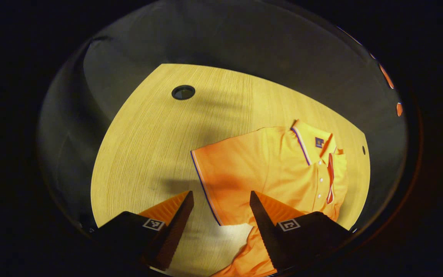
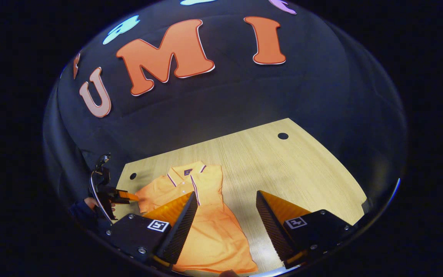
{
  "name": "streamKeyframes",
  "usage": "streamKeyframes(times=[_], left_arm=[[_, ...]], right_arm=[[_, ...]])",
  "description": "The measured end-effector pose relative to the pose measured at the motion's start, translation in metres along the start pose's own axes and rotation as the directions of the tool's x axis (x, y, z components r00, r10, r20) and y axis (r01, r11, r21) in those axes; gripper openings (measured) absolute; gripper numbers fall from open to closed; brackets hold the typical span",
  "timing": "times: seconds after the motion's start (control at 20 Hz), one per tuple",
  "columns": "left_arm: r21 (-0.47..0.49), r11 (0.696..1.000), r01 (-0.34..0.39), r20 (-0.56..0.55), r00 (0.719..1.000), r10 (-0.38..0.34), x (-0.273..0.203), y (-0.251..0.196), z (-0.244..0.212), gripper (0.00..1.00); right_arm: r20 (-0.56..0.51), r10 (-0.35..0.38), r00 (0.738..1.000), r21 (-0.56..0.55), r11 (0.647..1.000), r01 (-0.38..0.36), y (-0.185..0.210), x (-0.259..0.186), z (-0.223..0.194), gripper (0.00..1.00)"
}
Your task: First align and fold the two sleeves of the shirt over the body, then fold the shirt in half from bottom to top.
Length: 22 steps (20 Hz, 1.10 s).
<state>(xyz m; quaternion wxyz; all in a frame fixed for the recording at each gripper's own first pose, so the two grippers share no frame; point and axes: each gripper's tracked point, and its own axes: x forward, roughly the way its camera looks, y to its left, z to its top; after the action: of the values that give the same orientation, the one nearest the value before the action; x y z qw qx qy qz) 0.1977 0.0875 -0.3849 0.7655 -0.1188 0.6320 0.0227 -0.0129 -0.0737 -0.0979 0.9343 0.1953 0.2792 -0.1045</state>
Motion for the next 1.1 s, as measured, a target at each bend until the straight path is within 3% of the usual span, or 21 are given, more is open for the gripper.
streamKeyframes(times=[0.3, 0.4, 0.45, 0.5, 0.6, 0.65, 0.7, 0.8, 1.1], left_arm=[[0.023, 0.995, -0.096, -0.071, 0.993, 0.098, 0.034, 0.011, 0.003, 0.89], [0.048, 0.993, -0.107, -0.081, 0.991, 0.111, 0.039, 0.010, 0.001, 0.64], [0.055, 0.994, -0.098, -0.088, 0.991, 0.103, 0.034, 0.007, 0.000, 0.61], [0.054, 0.995, -0.085, -0.081, 0.993, 0.089, 0.021, 0.001, 0.007, 0.65], [0.095, 0.994, -0.060, -0.066, 0.996, 0.066, 0.037, -0.003, 0.005, 0.18], [0.093, 0.995, -0.048, -0.055, 0.997, 0.054, 0.033, -0.007, 0.007, 0.18], [0.102, 0.994, -0.030, -0.060, 0.998, 0.037, 0.031, -0.008, 0.006, 0.06], [0.120, 0.993, 0.001, 0.000, 1.000, -0.001, 0.016, -0.020, 0.019, 0.06], [0.304, 0.953, -0.002, 0.151, 0.987, -0.047, -0.032, -0.065, 0.054, 0.06]], right_arm=[[0.015, -0.042, 0.999, 0.006, 0.999, 0.042, -0.027, -0.025, -0.005, 0.94], [0.023, -0.045, 0.999, 0.015, 0.999, 0.045, -0.032, -0.032, -0.007, 0.94], [0.018, -0.049, 0.999, 0.020, 0.999, 0.049, -0.035, -0.034, -0.012, 0.94], [0.010, -0.051, 0.999, 0.021, 0.998, 0.051, -0.038, -0.034, -0.015, 0.94], [0.003, -0.063, 0.998, 0.028, 0.998, 0.063, -0.045, -0.037, -0.020, 0.94], [0.006, -0.063, 0.998, 0.036, 0.997, 0.063, -0.045, -0.038, -0.019, 0.94], [0.013, -0.056, 0.998, 0.042, 0.998, 0.055, -0.045, -0.039, -0.017, 0.94], [0.018, -0.061, 0.998, 0.044, 0.997, 0.060, -0.049, -0.041, -0.019, 0.94], [0.009, -0.048, 0.999, 0.056, 0.997, 0.048, -0.050, -0.041, -0.023, 0.94]])
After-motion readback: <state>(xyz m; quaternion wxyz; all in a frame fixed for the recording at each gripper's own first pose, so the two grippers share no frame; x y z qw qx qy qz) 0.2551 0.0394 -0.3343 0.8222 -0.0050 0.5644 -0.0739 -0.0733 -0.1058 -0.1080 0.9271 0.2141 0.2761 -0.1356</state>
